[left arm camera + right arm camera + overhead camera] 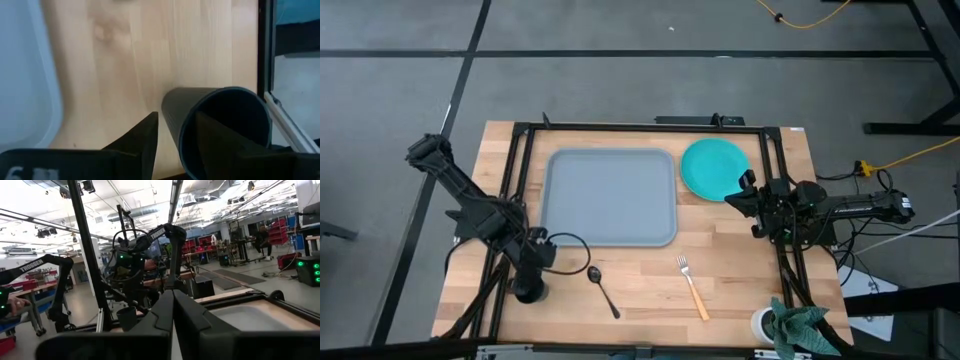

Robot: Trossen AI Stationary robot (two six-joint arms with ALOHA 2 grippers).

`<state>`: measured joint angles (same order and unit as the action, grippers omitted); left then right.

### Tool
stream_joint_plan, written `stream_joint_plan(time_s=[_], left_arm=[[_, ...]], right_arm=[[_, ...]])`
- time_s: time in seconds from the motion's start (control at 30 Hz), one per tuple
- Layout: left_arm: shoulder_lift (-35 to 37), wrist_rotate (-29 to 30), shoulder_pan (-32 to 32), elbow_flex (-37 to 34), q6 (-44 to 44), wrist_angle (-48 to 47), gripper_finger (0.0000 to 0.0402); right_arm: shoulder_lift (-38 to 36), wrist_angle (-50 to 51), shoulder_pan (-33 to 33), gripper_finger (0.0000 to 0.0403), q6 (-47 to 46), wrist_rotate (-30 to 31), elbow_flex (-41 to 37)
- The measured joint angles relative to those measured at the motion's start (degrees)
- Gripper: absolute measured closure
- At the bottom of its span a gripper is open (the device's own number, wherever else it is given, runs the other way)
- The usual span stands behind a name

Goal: Pick and place plate/cup/fork/spoon on tray
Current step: Put the black cup on the gray table tray

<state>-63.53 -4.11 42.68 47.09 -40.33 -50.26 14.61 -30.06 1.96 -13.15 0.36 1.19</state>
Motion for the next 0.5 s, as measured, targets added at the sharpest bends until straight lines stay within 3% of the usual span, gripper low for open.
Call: stream_joint_plan(time_s=[0.3, 0.5], left_arm=[[-3.42, 0.59, 4.26, 0.0, -0.02, -0.7, 0.0279], [-7.22, 4.24, 5.04, 0.0, -0.07, 1.65, 0.0278]], right_arm=[[0.0, 0.85, 0.0, 0.0386, -0.04, 0.0, 0.0], [0.0, 1.36, 0.0, 0.0386, 0.0, 0.0, 0.0]])
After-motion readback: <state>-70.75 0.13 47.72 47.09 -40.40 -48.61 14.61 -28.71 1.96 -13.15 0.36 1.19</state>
